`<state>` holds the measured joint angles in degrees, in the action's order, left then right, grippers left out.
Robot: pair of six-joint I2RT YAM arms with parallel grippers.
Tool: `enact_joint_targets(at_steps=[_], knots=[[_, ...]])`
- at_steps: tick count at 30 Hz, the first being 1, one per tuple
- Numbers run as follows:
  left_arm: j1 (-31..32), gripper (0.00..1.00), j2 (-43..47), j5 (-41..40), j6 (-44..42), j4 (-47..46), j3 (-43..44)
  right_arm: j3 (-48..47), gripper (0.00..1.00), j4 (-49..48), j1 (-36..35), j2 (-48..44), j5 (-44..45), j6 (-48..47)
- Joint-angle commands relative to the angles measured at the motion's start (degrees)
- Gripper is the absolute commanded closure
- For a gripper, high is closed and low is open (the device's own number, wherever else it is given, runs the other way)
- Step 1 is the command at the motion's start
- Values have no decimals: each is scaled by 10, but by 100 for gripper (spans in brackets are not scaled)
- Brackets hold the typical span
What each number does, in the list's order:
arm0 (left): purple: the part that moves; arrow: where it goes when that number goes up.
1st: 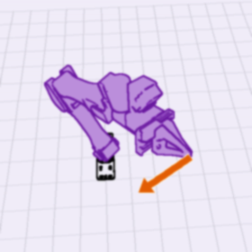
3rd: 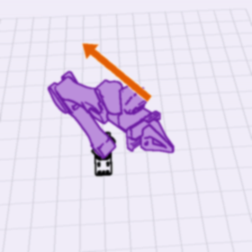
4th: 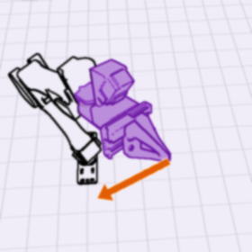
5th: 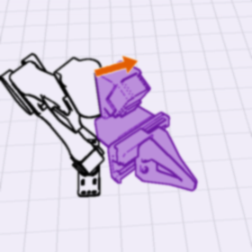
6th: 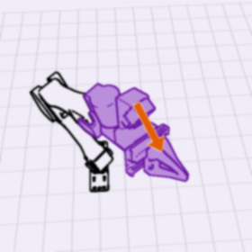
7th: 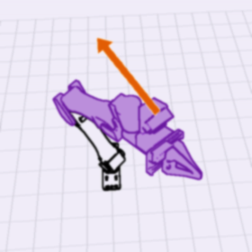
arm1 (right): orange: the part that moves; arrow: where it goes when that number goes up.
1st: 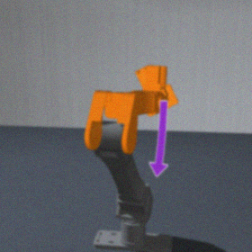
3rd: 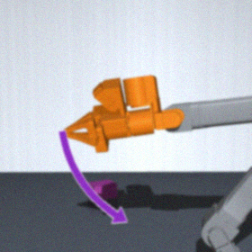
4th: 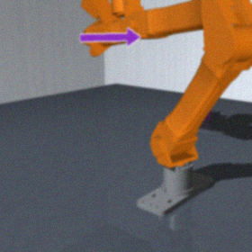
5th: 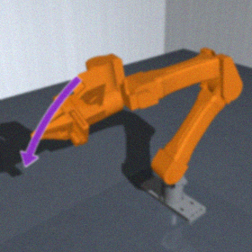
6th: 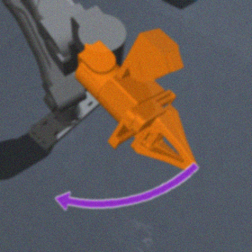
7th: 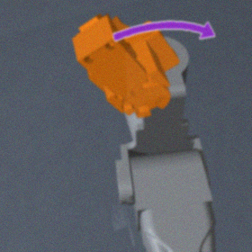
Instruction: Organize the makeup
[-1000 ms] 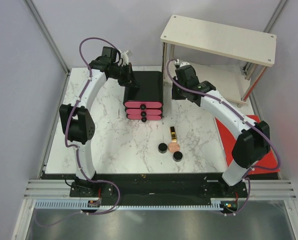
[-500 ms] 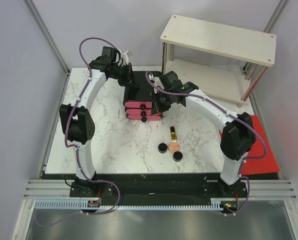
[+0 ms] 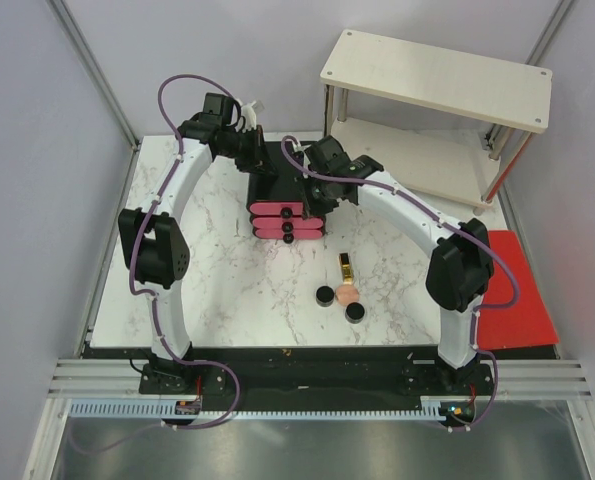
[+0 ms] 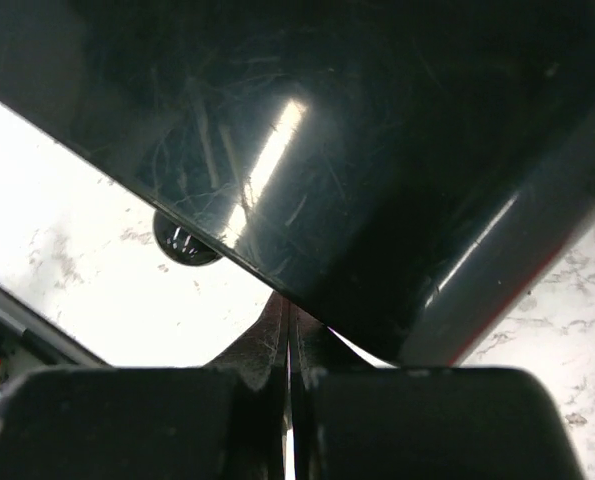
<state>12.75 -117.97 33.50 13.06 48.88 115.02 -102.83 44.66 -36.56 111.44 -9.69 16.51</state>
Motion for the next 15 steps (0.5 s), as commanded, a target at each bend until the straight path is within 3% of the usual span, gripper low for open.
enact_joint_targets(at_steps=[1,15], knots=[[-1,93,-44,-106,-35,105,-46,-3,100,-41,18,17,159,20],[0,92,-24,-78,-57,100,-61,45,100,-100,18,-3,292,50]])
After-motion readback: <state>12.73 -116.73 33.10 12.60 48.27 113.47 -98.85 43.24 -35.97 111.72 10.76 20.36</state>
